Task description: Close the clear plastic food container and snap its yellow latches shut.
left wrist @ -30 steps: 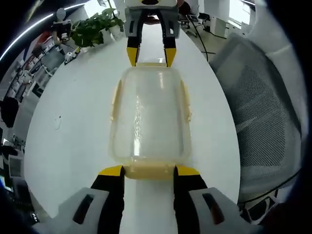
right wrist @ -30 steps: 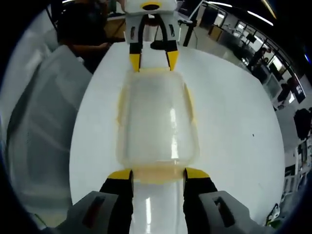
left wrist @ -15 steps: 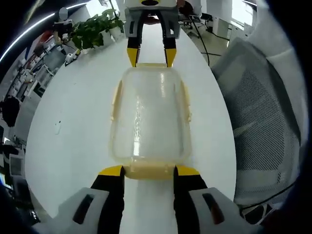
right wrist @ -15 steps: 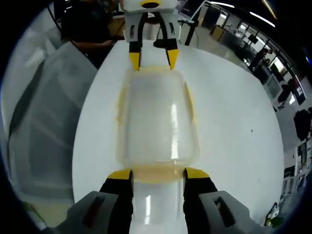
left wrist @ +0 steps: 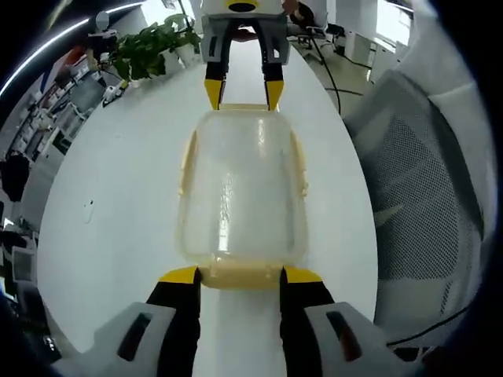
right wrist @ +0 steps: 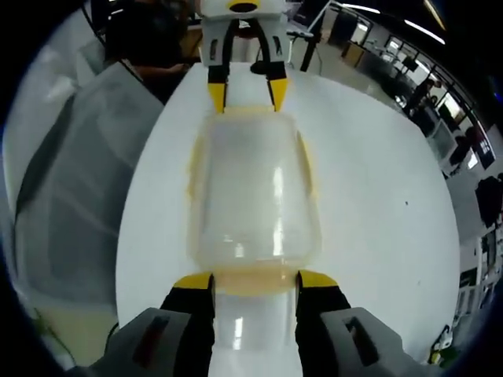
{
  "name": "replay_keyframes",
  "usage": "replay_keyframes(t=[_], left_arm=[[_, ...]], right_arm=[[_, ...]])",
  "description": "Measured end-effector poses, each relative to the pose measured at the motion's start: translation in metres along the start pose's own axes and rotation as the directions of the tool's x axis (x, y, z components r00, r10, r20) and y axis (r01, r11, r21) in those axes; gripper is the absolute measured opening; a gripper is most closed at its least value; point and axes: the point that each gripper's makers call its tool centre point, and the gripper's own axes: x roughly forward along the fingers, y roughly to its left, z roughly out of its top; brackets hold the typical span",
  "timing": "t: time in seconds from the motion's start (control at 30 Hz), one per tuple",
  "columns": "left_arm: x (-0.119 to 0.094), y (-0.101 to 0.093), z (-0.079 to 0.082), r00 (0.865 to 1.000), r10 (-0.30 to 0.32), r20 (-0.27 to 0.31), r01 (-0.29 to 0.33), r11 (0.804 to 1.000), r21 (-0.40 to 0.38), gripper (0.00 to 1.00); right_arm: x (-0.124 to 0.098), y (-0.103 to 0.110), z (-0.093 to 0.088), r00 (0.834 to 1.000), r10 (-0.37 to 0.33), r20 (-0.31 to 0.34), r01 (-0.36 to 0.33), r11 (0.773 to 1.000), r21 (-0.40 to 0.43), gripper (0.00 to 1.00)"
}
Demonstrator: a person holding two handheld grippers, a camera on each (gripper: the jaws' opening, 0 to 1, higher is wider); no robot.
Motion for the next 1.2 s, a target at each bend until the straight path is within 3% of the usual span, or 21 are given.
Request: replay_keyframes(t=[1.2], left_arm=[[0.028, -0.002, 0.052, 1.0, -0.02, 0.004, 0.02, 1.0, 0.004, 0.38]], right_arm=[[-0.017, 0.001, -0.056, 1.0, 0.022, 0.011, -0.023, 1.0, 0.016, 0.38]])
